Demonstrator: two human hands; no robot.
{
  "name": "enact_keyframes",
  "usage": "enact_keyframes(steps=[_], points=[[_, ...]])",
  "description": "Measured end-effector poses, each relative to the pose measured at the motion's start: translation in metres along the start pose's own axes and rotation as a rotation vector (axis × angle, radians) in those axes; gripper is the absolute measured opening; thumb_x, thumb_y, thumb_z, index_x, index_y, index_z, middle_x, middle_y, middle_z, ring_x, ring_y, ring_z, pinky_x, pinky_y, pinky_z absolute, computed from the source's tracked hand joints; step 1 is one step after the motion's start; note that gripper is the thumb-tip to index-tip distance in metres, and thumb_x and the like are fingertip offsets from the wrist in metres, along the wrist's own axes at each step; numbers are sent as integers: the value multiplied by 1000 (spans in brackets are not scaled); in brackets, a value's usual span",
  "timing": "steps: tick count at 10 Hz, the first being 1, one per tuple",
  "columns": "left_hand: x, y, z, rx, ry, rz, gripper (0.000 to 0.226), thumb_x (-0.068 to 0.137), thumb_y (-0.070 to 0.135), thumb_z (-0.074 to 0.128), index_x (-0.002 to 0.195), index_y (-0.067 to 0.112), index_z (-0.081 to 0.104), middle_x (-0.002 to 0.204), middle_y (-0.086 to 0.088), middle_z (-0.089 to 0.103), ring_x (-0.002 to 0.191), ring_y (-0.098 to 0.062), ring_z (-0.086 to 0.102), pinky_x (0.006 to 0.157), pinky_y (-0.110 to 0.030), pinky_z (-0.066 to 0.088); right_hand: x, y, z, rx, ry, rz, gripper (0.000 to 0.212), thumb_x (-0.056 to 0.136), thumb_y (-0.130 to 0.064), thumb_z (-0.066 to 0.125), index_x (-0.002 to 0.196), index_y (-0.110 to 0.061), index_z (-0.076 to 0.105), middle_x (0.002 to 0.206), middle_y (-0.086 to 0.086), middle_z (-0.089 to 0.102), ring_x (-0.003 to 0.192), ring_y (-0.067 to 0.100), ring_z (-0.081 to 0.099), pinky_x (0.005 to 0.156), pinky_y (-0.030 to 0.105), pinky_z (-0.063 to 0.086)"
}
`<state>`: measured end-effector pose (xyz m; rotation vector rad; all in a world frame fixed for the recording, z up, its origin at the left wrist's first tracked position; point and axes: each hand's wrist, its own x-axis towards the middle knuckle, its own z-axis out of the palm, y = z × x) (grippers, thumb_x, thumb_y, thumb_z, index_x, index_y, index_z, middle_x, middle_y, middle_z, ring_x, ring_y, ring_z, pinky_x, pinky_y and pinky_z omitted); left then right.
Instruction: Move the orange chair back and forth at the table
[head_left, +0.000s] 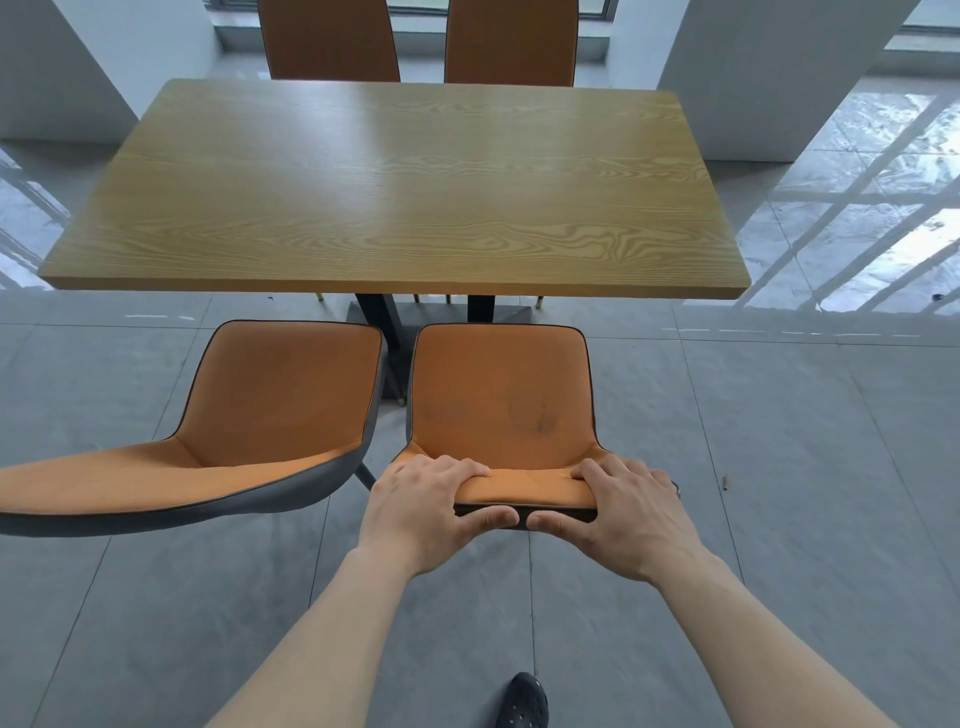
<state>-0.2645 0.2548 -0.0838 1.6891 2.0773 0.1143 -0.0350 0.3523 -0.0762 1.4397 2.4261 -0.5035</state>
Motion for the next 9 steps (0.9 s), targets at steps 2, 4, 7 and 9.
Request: enact_keyframes(steps=[2, 4, 7, 9], points=[[-1, 3, -1, 3, 2, -8, 88, 73, 101, 17, 134, 49, 53, 121, 23, 63, 111, -8, 55, 99, -35, 38, 1, 1, -1, -2, 1, -2, 113, 56, -112, 13, 128, -36, 55, 125, -7, 60, 118, 23, 53, 101, 44, 44], [-1, 2, 0, 11, 11, -20, 89, 72, 102, 18, 133, 49, 54, 122, 23, 63, 112, -9, 56, 98, -35, 39, 1, 1, -1, -8, 18, -8, 114, 56, -113, 11, 128, -36, 55, 125, -7, 61, 116, 23, 54, 99, 44, 45], [-10, 9, -8, 30, -42, -64, 93, 75, 99, 25, 146, 44, 44, 142, 17, 55, 133, -13, 45, 119, -40, 26, -11, -4, -6, 10, 17, 24, 116, 56, -112, 16, 135, -35, 51, 132, -4, 58, 124, 26, 53, 110, 45, 42], [-26, 28, -26, -5, 40, -72, 89, 79, 94, 32, 150, 41, 39, 149, 14, 50, 140, -14, 40, 123, -42, 22, -29, -8, -29, 2, 49, -14, 117, 64, -107, 17, 152, -33, 40, 149, -3, 50, 140, 25, 44, 120, 49, 32]])
